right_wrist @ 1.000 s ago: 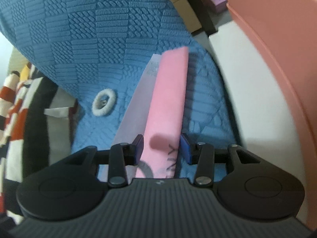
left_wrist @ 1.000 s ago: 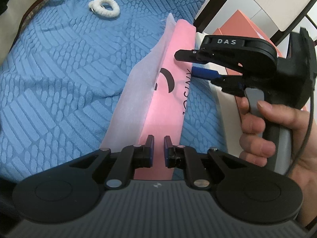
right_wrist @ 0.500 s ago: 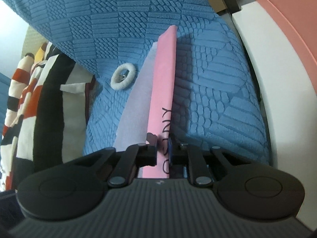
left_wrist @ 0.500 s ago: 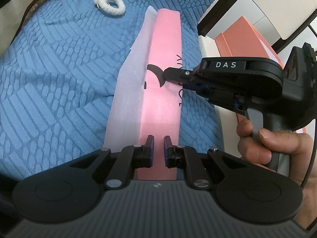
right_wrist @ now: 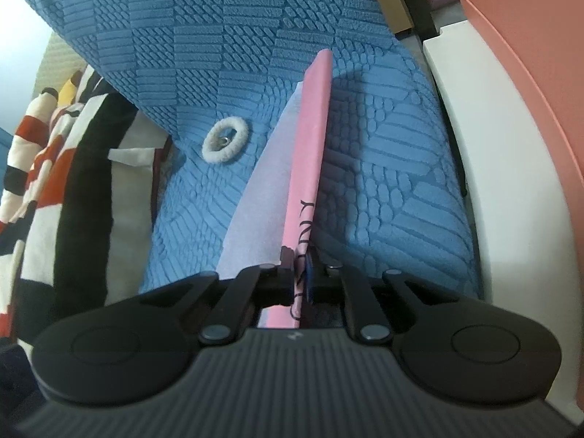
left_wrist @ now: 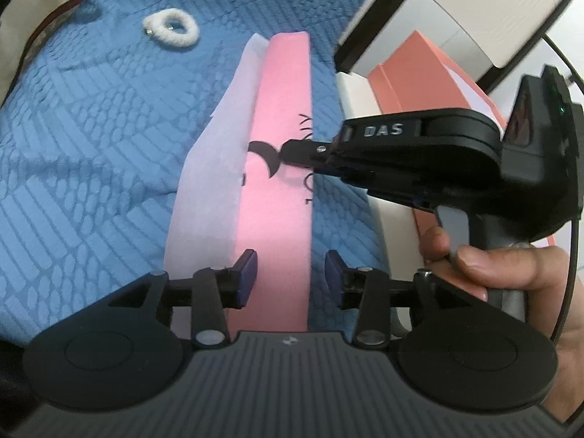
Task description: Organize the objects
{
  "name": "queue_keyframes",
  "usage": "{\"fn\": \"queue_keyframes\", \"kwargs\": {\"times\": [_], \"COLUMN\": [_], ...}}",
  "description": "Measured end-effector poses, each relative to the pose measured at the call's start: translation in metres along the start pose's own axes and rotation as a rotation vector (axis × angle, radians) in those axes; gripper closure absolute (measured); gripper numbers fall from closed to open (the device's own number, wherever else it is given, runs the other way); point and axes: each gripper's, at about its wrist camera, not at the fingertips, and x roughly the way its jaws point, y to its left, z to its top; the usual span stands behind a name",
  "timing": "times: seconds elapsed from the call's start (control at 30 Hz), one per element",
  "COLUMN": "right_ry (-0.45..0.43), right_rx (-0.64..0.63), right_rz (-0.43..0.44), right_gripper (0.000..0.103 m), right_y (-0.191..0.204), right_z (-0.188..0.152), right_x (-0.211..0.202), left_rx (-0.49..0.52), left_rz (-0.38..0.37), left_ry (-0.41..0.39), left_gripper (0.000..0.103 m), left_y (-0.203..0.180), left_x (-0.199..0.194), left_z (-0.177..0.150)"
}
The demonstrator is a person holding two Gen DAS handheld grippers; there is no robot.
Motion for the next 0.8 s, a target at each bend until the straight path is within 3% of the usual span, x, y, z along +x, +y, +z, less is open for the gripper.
{"fn": "queue_keyframes", "kwargs": {"times": [0.27, 0.47, 0.57, 0.67, 0.8], "right_ry": [-0.009, -0.006, 0.004, 0.006, 0.002], "right_rx": [-0.040, -0.095, -0.058, -0.036, -0.026], "right_rz": [-0.058, -0.149, -0.155, -0.176, -0.195], "right_gripper": [0.095, 0.095, 0.095, 0.094, 0.091], "right_y": [0.003, 0.007, -0.002, -0.004, -0.002], "right_z": [-0.009, -0.015, -0.016, -0.017, -0.019], "right_x": [-0.019, -0.032, -0.035, -0.040, -0.042], "left_rx": [0.155, 0.289, 0.349, 0.385, 0.323], "left_rz": [0.072, 0.138, 0.147, 0.163, 0.141], "left_ry": [-0.033, -0.038, -0.034, -0.036, -0.036], "left_gripper": [0.056, 0.056, 0.059, 0.069, 0.081], "left_y": [-0.032, -0.054, -0.066, -0.072, -0.063], "left_x": [0.006, 0.013, 0.017, 0.016, 0.014], "left_z": [-0.017, -0.035, -0.042, -0.047, -0.041]}}
